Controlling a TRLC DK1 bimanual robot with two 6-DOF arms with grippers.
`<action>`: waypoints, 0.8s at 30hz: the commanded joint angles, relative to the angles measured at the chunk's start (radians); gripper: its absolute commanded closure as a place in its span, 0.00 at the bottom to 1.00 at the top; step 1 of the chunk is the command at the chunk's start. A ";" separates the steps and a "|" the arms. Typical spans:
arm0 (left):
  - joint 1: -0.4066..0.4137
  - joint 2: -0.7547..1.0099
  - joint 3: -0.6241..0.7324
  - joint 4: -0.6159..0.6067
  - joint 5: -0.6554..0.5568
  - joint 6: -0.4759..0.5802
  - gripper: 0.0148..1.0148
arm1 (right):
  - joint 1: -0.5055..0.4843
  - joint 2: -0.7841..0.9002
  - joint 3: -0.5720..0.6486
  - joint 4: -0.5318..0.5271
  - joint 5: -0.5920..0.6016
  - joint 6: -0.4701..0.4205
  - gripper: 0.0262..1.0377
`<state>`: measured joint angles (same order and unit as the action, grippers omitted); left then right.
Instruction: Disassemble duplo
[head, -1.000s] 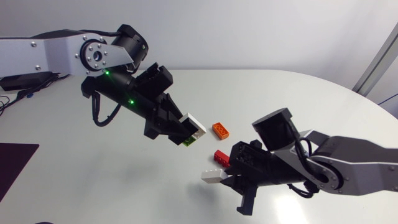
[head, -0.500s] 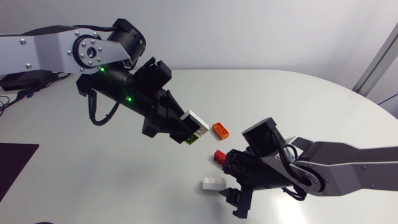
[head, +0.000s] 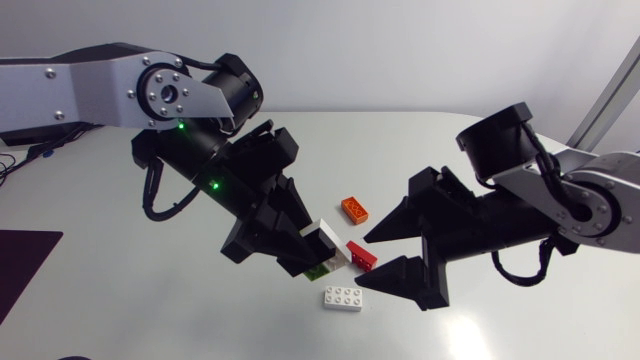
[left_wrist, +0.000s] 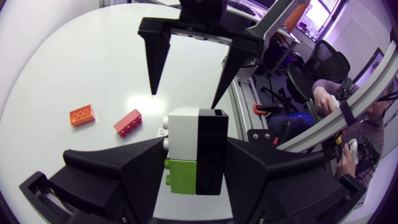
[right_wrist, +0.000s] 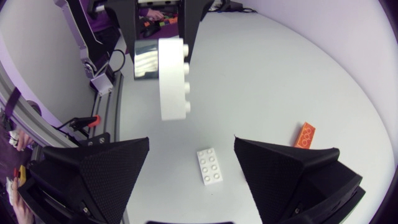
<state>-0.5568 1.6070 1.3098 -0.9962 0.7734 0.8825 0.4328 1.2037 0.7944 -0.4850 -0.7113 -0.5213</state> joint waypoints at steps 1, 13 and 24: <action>-0.017 0.008 0.045 -0.025 0.020 0.049 0.59 | -0.012 -0.001 0.046 -0.058 -0.060 -0.016 0.04; -0.068 0.024 0.088 -0.058 0.024 0.061 0.59 | 0.038 0.053 0.091 -0.106 -0.125 -0.014 0.04; -0.086 0.039 0.103 -0.064 0.027 0.058 0.59 | 0.075 0.071 0.072 -0.072 -0.117 0.003 0.32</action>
<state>-0.6353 1.6272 1.3861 -1.0443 0.7830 0.9203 0.4984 1.2545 0.8745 -0.5682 -0.8303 -0.5205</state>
